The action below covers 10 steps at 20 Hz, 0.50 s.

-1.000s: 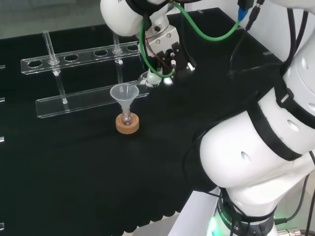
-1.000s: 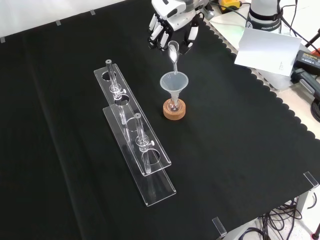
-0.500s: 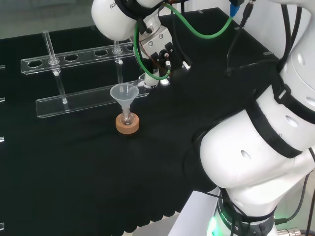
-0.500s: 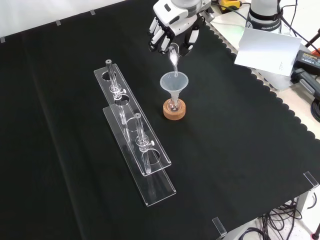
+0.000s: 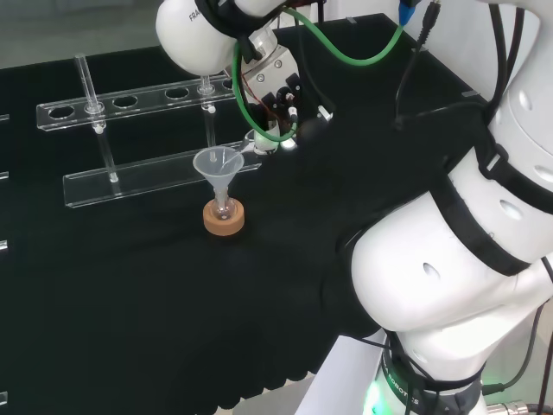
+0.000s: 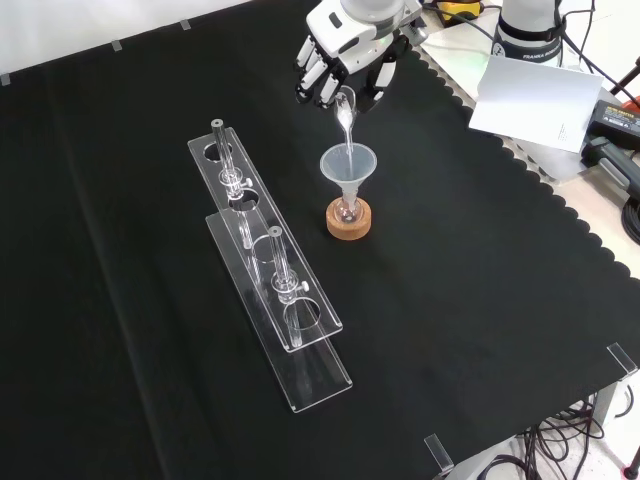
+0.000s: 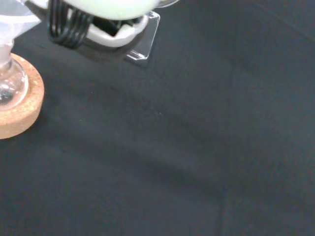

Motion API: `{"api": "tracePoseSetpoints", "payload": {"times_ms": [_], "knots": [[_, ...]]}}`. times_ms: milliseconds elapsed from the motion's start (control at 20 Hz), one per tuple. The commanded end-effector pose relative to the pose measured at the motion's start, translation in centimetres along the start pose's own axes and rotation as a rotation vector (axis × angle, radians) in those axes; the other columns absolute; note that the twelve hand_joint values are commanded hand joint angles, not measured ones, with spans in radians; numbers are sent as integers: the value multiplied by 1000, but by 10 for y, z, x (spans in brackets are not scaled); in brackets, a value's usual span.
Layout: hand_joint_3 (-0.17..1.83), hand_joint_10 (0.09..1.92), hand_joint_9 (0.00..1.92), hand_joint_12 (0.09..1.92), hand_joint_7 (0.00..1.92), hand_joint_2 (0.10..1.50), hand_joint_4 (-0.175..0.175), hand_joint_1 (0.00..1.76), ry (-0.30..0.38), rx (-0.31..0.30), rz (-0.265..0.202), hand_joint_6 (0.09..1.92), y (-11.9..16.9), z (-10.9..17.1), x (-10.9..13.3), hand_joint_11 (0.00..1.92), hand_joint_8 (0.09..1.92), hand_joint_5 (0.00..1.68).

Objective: Pour all the NaCl from the weighing funnel into the round-bottom flask.

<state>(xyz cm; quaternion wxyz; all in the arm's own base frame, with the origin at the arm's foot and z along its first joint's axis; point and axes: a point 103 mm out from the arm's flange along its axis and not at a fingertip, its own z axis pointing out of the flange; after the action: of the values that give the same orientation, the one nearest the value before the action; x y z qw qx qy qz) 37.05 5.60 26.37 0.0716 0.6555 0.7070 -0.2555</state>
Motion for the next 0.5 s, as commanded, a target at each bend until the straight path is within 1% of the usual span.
{"api": "tracePoseSetpoints", "payload": {"times_ms": [50,150,300,350,400,500], "knots": [[530,288,1056,956,570,690,175,1136,-19,-6,3,447,2,-4,-2,934,715,1367],[530,287,1056,956,570,690,175,1136,-11,-16,-5,447,1,-3,-6,934,715,1367],[529,286,1056,956,569,690,175,1136,-47,-14,-3,447,2,-5,-3,934,715,1367],[529,286,1056,956,569,690,175,1135,-75,1,18,447,3,-7,3,934,715,1367],[529,286,1056,956,569,690,175,1135,-85,7,24,446,4,-10,8,934,715,1367],[529,285,1057,956,569,690,175,1135,-76,-4,1,446,7,-15,19,934,715,1367]]}}
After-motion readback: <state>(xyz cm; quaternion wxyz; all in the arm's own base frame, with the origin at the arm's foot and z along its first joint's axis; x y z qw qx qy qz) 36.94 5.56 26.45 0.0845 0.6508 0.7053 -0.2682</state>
